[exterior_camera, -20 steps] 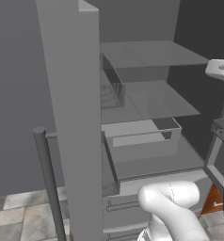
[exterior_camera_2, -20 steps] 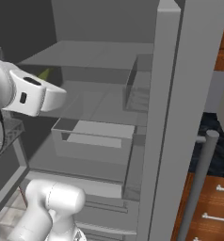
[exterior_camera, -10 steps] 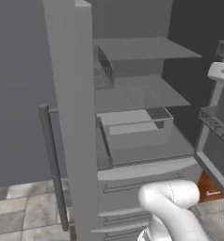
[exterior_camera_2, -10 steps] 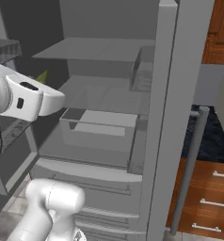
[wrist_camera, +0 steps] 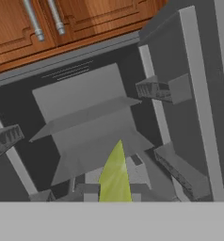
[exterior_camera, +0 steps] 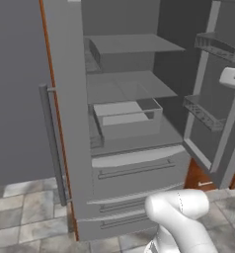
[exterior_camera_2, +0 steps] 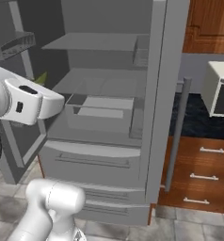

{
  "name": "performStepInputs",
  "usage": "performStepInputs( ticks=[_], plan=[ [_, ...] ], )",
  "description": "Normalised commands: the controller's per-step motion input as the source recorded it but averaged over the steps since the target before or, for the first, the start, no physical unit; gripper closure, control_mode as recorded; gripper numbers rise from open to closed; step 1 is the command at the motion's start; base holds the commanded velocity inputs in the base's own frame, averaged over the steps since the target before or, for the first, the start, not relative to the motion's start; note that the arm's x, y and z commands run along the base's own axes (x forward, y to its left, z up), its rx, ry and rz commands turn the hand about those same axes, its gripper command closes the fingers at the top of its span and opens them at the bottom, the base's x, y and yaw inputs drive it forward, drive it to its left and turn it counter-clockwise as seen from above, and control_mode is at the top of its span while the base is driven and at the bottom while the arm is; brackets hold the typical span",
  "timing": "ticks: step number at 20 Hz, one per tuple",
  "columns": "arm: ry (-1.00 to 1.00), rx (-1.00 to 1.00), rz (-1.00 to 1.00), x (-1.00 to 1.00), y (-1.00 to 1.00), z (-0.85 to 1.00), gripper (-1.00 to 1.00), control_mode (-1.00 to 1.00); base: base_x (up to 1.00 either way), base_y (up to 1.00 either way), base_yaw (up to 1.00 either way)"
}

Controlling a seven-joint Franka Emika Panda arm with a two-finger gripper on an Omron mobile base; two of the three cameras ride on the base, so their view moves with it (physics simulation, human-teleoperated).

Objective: There is a bowl on the dining counter. Grab a lemon wedge from the fridge and place it in the bowl. Then get the liquor bottle and glass cup from the cabinet and place them next to the bowl.

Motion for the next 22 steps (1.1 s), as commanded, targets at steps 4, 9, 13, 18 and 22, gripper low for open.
performStepInputs(
  ticks=[4, 9, 13, 18, 22],
  plan=[
    [0.0, 0.0, 0.0, 0.0, 0.0, 0.0, 1.0, 1.0, -0.62, 0.29, -0.31],
    [0.0, 0.0, 0.0, 0.0, 0.0, 0.0, 1.0, 1.0, -0.11, 0.8, -0.29],
    [0.0, 0.0, 0.0, 0.0, 0.0, 0.0, 1.0, 1.0, 0.42, 0.79, 0.0],
    [0.0, 0.0, 0.0, 0.0, 0.0, 0.0, 1.0, 1.0, -0.25, 0.17, -0.27],
    [0.0, 0.0, 0.0, 0.0, 0.0, 0.0, 1.0, 1.0, -0.58, 0.0, -0.53]
  ],
)
